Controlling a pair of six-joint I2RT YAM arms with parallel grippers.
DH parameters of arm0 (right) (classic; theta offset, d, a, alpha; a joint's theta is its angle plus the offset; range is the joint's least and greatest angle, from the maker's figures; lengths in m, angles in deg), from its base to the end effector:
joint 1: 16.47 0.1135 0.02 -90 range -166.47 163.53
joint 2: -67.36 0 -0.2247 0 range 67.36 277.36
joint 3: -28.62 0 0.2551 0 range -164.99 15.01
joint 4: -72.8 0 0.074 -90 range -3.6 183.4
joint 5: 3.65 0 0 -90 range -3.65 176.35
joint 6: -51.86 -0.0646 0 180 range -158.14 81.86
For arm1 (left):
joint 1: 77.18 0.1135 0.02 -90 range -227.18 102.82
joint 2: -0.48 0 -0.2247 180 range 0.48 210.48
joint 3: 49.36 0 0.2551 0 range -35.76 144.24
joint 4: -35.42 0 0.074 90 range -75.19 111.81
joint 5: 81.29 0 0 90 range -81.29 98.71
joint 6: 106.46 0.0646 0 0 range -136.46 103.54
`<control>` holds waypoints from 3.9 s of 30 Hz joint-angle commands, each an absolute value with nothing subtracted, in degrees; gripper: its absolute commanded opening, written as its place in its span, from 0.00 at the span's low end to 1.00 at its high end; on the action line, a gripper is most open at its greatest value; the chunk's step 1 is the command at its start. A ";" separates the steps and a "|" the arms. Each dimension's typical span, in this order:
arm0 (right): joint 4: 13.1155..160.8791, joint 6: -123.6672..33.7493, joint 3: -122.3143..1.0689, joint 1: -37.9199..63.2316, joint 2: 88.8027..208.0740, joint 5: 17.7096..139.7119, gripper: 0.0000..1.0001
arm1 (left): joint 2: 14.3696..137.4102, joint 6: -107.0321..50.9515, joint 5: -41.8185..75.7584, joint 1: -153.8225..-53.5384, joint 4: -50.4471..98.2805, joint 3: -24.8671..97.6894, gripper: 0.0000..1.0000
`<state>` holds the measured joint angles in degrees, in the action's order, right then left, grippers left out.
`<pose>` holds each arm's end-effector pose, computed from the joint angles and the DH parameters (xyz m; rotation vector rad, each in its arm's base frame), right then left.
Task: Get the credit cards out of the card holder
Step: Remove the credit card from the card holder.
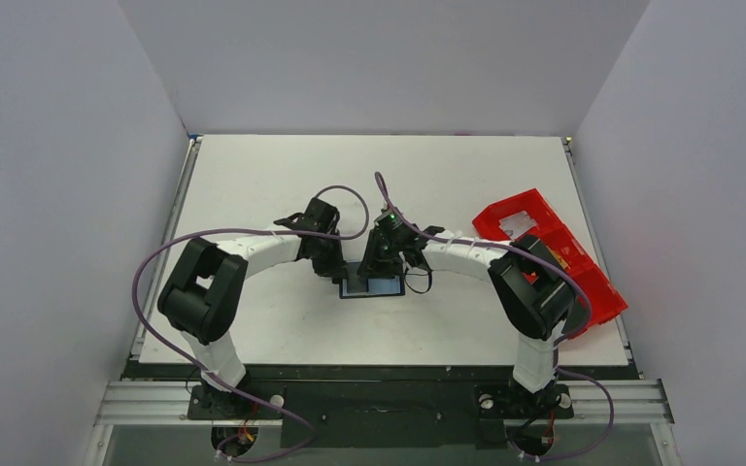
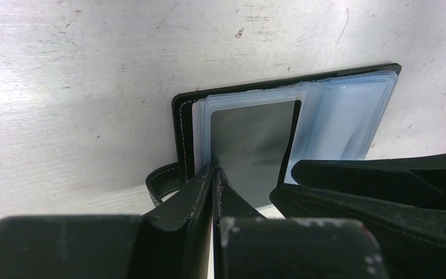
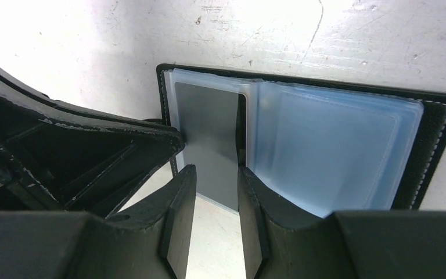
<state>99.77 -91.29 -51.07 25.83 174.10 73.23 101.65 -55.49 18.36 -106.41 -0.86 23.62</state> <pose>0.2803 0.2749 0.1019 0.1579 2.7490 0.8740 0.2981 -0.1792 0.0892 -0.1867 2.8080 -0.5543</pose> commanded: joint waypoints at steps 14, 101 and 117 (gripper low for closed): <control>95.25 -91.64 -45.88 23.10 173.98 73.18 0.28 | 105.24 -57.14 17.80 -108.38 0.10 24.63 0.00; 58.54 -105.27 -24.11 14.57 172.57 64.00 0.00 | 108.17 -58.96 18.32 -107.25 0.20 22.52 0.00; 63.14 -101.46 -22.78 12.03 168.83 65.17 0.00 | 107.56 -58.85 17.94 -106.71 0.14 21.82 0.00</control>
